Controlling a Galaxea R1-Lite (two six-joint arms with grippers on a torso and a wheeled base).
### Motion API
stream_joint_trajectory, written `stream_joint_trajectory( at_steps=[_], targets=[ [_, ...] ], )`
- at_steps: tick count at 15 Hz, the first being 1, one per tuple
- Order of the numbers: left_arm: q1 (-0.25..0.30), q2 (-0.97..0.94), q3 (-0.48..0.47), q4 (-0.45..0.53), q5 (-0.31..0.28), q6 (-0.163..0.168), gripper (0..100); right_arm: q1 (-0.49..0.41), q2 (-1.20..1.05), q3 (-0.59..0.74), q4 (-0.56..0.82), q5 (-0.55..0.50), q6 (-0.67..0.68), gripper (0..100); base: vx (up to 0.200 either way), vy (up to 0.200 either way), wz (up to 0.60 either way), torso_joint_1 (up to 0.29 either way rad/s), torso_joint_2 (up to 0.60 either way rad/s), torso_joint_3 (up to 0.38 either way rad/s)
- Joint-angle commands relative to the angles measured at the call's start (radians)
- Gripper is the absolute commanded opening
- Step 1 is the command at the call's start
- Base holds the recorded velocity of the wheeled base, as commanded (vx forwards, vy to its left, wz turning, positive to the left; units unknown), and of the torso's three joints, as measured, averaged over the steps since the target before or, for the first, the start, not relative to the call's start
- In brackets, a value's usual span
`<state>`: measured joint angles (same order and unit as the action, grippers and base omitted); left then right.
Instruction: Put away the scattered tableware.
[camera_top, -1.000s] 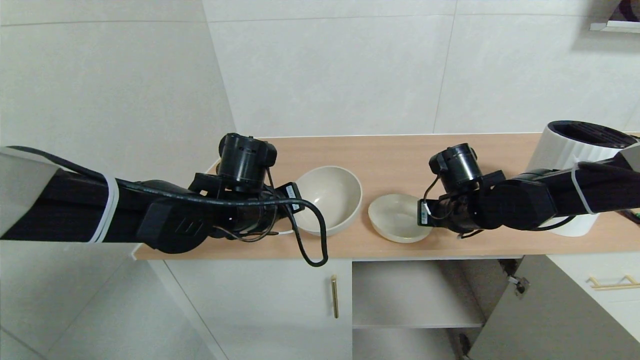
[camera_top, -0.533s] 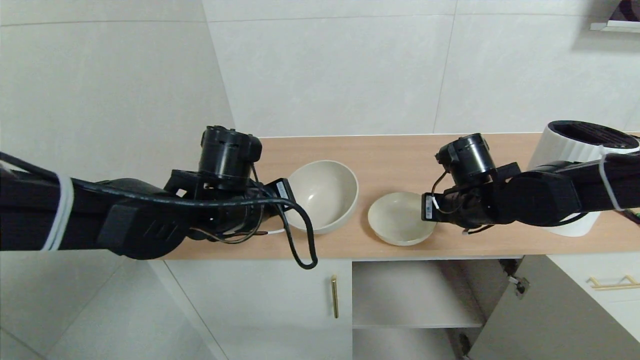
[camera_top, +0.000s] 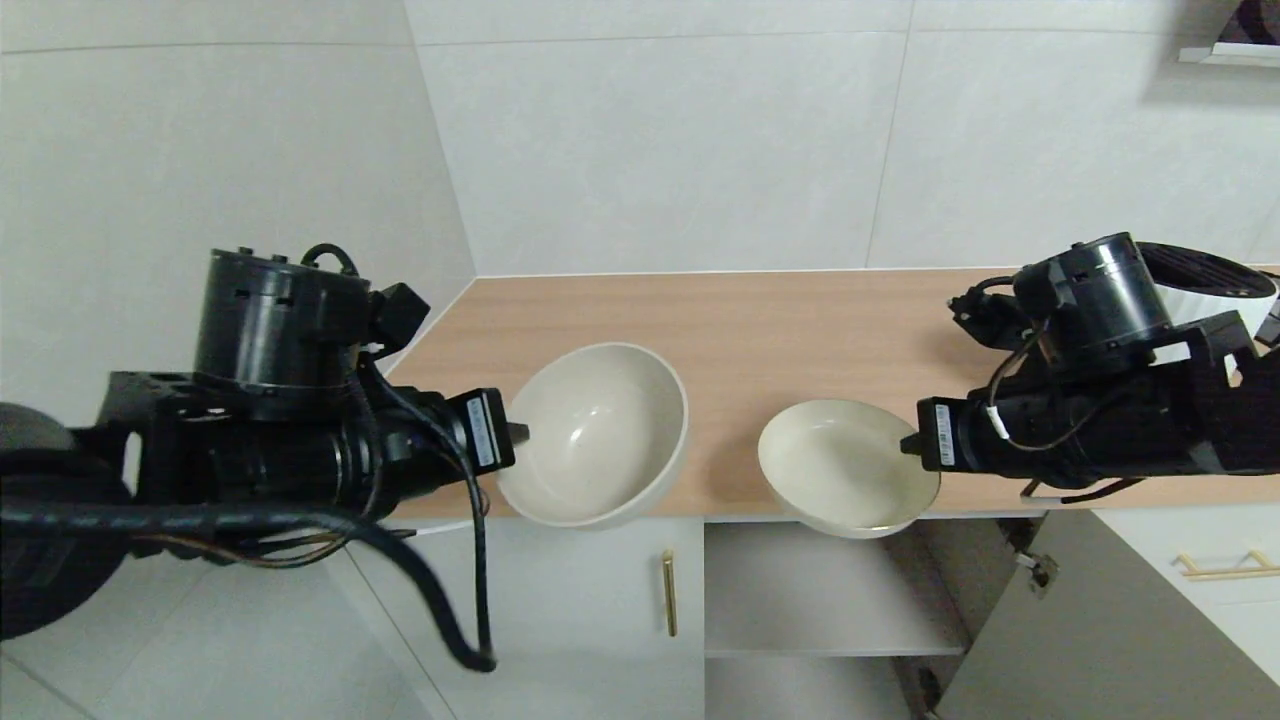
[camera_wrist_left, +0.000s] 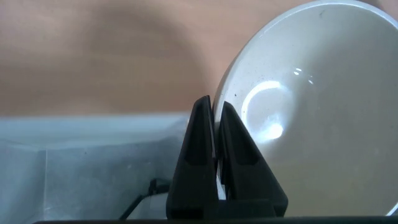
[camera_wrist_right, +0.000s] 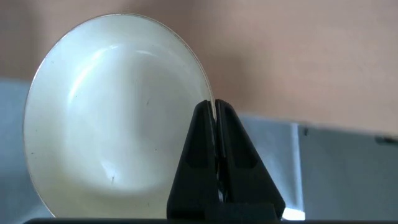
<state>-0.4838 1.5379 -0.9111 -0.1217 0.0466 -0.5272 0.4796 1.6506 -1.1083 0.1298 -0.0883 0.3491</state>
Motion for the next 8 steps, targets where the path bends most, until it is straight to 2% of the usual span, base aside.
stream_joint_trajectory(
  at_steps=[1,8],
  targets=[
    [-0.004,-0.125,0.093,0.004,-0.048,0.029,0,0.004,-0.094,0.088,-0.004,0.021,-0.018,0,0.0,0.0,0.0,0.0,0.0,0.0],
    [-0.004,-0.101,0.138,0.001,-0.047,0.03,0,0.005,-0.124,0.174,-0.007,0.019,-0.019,0,0.0,0.0,0.0,0.0,0.0,0.0]
  ],
)
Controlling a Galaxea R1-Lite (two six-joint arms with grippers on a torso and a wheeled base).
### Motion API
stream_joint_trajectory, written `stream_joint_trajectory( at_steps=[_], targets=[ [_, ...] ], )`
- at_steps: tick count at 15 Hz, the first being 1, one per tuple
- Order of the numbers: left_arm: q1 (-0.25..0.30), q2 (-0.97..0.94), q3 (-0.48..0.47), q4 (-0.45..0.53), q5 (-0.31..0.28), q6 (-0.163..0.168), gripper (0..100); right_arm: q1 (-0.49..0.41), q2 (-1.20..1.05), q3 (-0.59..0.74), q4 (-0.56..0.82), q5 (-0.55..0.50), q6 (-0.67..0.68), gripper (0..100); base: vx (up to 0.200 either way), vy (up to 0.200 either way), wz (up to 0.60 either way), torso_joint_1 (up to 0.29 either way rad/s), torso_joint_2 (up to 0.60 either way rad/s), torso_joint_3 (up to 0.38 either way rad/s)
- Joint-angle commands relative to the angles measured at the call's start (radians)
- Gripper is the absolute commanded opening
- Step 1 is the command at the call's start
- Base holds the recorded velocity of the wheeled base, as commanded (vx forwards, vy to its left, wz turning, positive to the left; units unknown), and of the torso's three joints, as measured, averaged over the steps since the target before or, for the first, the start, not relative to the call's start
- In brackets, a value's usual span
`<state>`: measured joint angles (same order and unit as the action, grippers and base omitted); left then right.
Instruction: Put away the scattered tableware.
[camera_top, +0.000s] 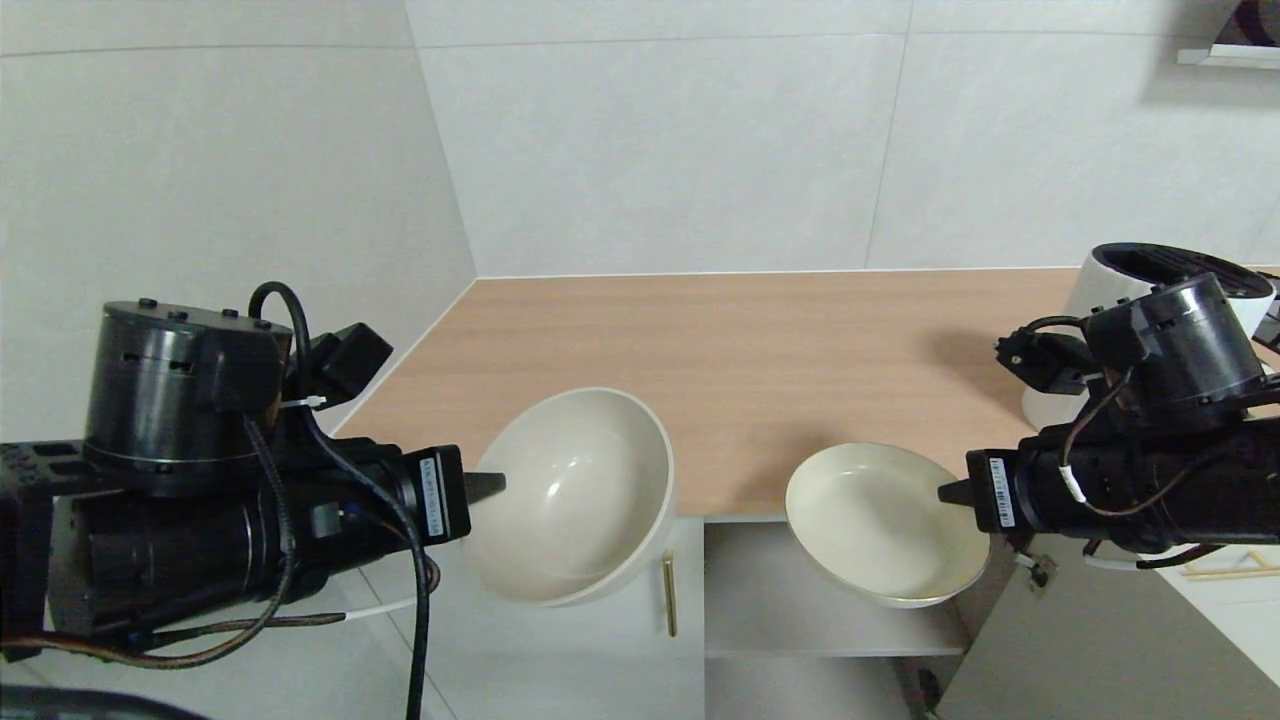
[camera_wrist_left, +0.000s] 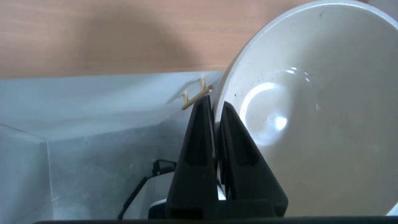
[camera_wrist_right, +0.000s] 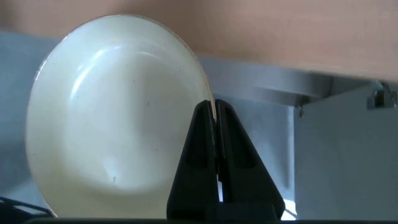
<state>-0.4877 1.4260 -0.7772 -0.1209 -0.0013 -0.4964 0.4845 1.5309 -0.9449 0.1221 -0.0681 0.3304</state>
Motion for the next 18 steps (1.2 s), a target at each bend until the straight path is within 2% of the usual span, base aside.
stream_joint_trajectory(
  at_steps=[1,4,15,18],
  targets=[
    [0.0,0.014,0.004,0.0,0.001,-0.001,0,0.0,-0.003,0.011,-0.001,-0.001,-0.001,0,0.0,0.0,0.0,0.0,0.0,0.0],
    [0.0,0.019,0.006,0.0,0.001,-0.001,0,-0.001,0.0,0.011,-0.001,-0.002,-0.001,0,-0.2,0.0,0.0,0.006,0.01,0.002],
    [-0.011,0.056,0.013,-0.003,-0.002,0.001,0,-0.027,0.066,0.02,-0.061,-0.01,-0.001,0,0.0,0.0,0.0,0.0,0.0,0.0],
    [-0.011,0.057,0.013,-0.005,-0.003,-0.001,0,-0.03,0.086,0.037,-0.119,-0.03,-0.001,0,0.0,0.0,0.0,0.0,0.0,0.0]
  ],
)
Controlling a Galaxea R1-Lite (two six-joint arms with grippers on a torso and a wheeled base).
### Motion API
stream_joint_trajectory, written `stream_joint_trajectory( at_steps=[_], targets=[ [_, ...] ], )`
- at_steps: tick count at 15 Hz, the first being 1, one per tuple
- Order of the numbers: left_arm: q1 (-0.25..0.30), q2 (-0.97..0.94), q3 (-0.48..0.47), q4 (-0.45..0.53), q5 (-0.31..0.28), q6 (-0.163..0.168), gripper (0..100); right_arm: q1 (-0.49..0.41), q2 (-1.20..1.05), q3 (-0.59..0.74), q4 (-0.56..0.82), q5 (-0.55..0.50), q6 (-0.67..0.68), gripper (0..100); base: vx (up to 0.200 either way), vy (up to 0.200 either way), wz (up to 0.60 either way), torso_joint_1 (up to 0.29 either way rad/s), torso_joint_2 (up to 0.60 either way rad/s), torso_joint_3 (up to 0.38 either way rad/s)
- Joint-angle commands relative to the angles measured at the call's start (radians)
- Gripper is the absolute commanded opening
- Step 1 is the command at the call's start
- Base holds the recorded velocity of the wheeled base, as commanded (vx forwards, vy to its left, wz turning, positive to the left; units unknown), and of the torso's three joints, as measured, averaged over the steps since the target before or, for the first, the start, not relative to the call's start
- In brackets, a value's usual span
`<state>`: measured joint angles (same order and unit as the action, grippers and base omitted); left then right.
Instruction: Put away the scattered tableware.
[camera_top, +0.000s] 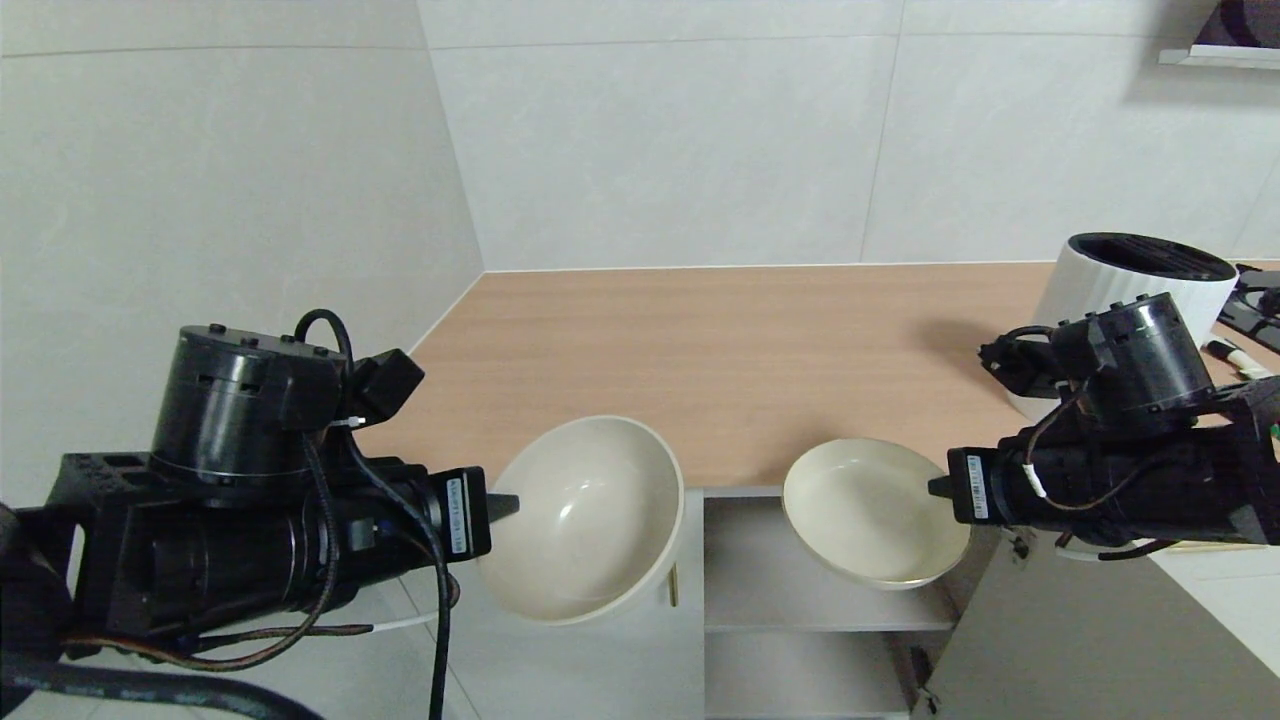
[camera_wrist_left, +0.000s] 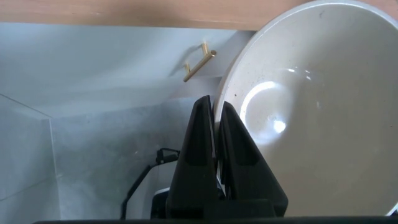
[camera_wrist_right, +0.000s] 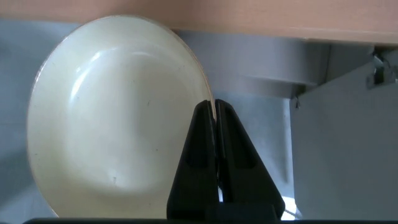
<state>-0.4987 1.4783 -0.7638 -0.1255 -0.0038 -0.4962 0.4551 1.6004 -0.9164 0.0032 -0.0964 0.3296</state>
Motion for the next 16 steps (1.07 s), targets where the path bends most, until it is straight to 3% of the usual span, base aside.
stream_joint_trajectory(
  at_steps=[1,16],
  targets=[
    [0.0,0.005,0.0,0.0,-0.001,-0.001,0,-0.001,0.019,0.016,-0.012,-0.002,0.0,0,0.0,0.0,0.0,0.0,0.0,0.0],
    [0.0,0.013,0.0,0.0,-0.001,-0.001,0,-0.001,0.029,0.021,-0.019,-0.003,-0.001,0,0.0,0.0,0.0,-0.177,0.45,0.27]
  ],
)
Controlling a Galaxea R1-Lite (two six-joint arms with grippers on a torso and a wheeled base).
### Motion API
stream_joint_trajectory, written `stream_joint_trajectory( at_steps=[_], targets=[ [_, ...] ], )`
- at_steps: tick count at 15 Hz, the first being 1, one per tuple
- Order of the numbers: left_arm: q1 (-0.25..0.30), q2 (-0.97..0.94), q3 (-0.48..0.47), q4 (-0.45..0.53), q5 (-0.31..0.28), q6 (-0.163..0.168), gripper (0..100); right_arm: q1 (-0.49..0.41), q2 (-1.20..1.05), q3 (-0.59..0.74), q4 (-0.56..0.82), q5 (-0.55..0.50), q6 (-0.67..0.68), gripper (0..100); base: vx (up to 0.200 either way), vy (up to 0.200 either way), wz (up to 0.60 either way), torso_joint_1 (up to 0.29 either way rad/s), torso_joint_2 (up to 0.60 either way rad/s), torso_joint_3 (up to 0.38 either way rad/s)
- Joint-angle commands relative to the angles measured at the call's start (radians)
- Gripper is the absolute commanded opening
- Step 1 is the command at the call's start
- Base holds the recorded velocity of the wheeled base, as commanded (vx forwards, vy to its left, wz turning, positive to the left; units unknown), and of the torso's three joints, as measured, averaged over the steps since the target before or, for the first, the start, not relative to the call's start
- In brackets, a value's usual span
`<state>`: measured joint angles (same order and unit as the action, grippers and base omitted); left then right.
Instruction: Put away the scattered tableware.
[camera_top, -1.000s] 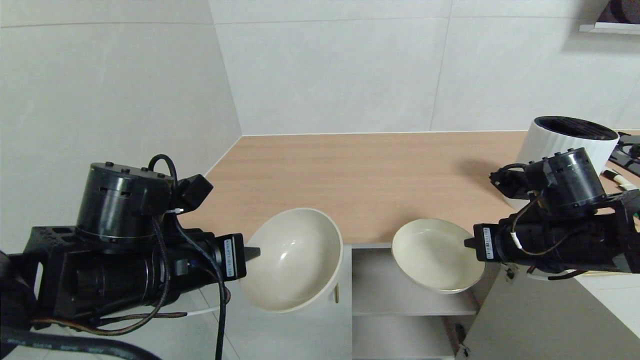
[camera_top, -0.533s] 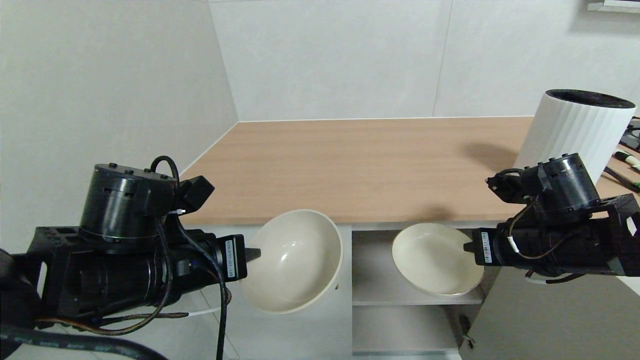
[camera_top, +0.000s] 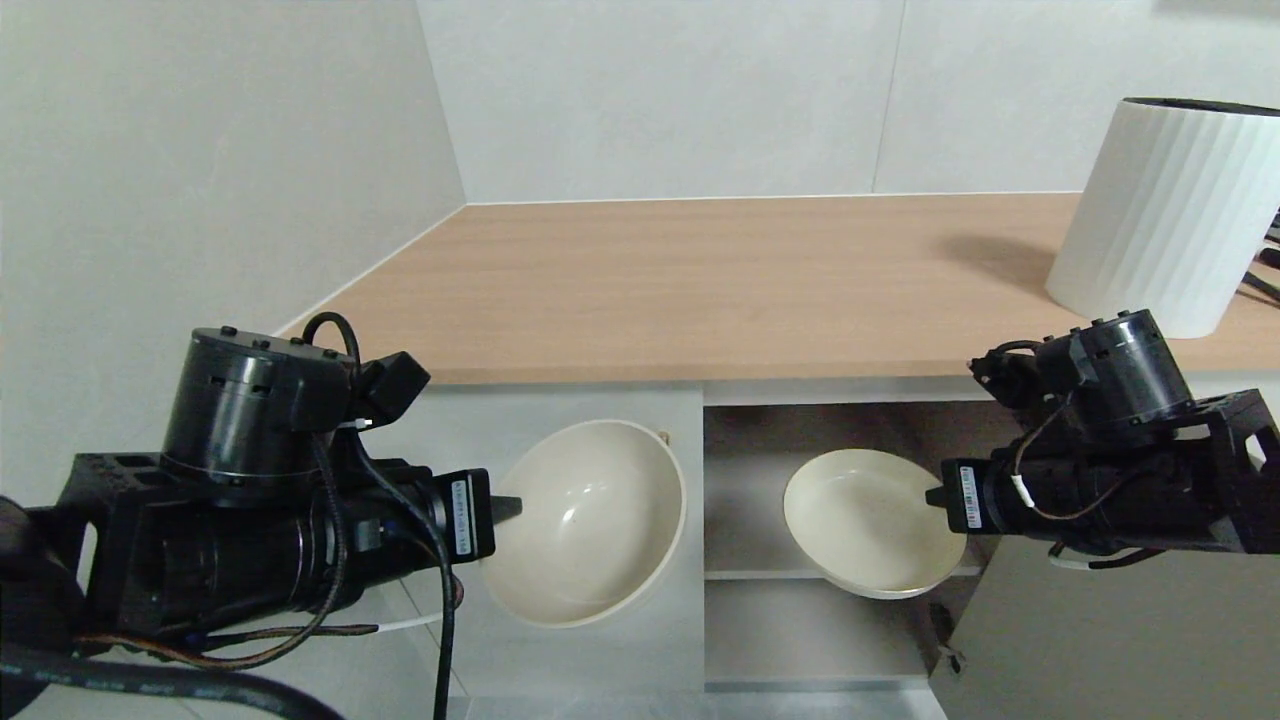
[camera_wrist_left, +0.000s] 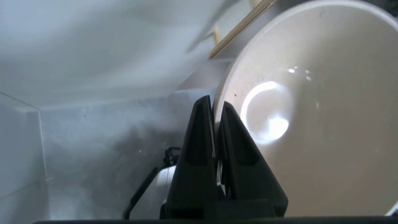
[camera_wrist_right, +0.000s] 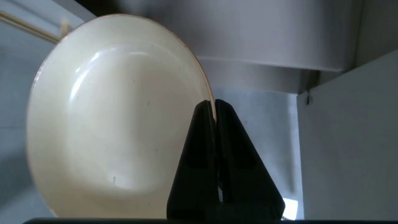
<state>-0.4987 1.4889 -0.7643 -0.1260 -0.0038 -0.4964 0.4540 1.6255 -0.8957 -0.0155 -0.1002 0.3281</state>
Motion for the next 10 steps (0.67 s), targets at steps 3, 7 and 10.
stream_joint_trajectory(
  at_steps=[3,7,10],
  targets=[
    [0.0,0.002,0.0,0.002,-0.001,-0.001,0,0.0,0.01,0.0,0.0,0.001,0.0,0,0.0,0.0,0.0,-0.1,0.32,0.216],
    [0.0,0.002,0.0,0.0,-0.001,-0.001,0,0.0,0.014,0.0,0.0,0.001,0.0,0,0.0,0.0,0.0,-0.013,0.04,0.028],
    [0.0,0.002,0.0,0.0,-0.001,-0.001,0,0.0,0.013,0.0,0.0,0.001,0.0,0,0.0,0.0,0.0,0.0,0.0,0.0]
  ],
)
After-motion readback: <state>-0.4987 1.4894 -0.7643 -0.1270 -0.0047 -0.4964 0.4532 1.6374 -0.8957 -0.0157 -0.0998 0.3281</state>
